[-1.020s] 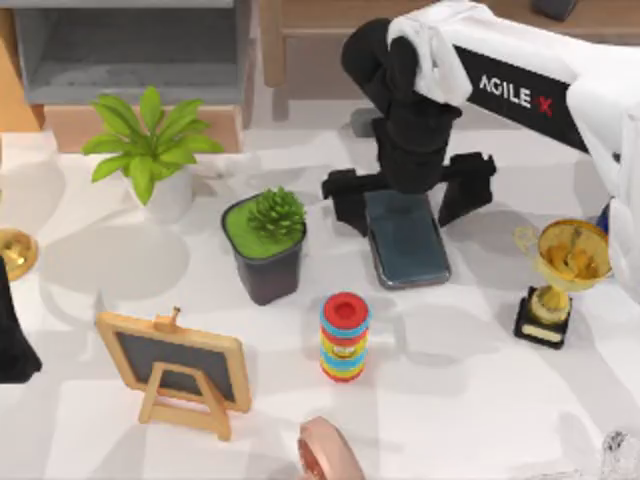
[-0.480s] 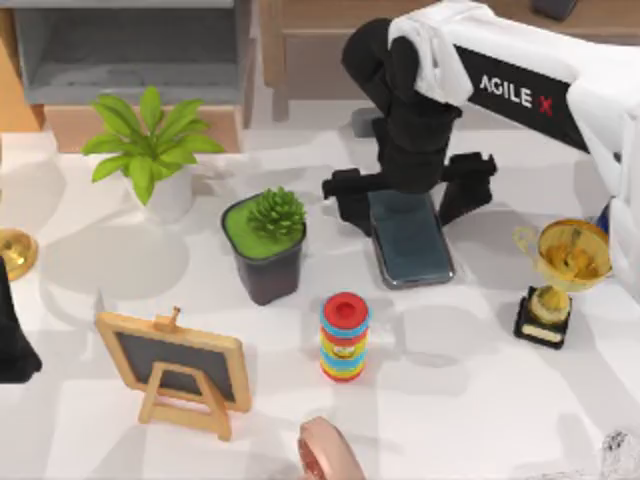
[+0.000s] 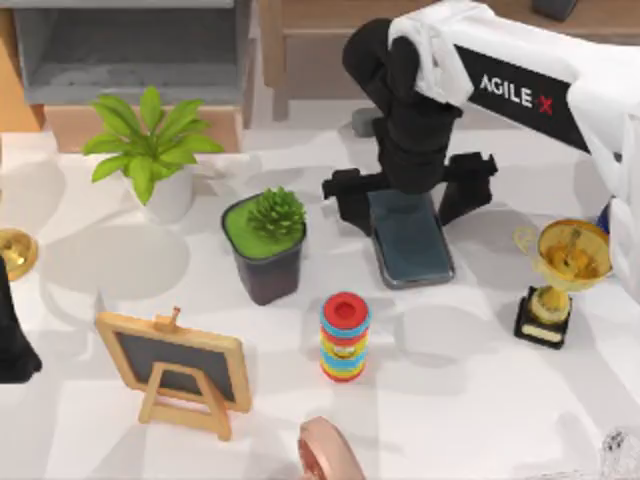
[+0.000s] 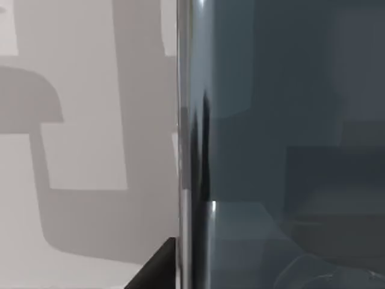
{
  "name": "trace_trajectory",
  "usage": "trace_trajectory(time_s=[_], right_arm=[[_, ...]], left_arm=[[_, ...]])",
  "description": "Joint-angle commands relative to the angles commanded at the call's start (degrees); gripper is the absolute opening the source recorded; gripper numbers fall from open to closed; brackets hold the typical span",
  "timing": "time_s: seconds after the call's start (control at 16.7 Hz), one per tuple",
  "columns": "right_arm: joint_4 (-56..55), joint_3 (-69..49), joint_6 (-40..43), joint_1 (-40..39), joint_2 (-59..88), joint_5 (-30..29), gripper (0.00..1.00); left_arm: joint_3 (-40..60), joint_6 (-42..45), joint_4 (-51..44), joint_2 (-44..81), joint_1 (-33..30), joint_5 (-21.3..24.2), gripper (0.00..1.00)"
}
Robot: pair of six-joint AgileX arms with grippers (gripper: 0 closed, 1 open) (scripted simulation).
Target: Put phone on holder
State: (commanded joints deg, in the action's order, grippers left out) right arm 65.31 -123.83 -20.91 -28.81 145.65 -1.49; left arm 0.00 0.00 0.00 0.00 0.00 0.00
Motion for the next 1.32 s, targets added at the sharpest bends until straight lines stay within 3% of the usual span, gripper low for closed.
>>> trace_trajectory(time_s=[0.78, 1.32], right_arm=[[3.41, -3.65, 0.18, -0.03, -1.84, 0.39, 0.00], [-8.71, 2.55, 7.15, 5.95, -21.97, 6.77, 0.00]], left_arm=[[0.00, 0.00, 0.00, 0.00, 0.00, 0.00, 1.00], [0.00, 0.00, 0.00, 0.00, 0.00, 0.00, 1.00]])
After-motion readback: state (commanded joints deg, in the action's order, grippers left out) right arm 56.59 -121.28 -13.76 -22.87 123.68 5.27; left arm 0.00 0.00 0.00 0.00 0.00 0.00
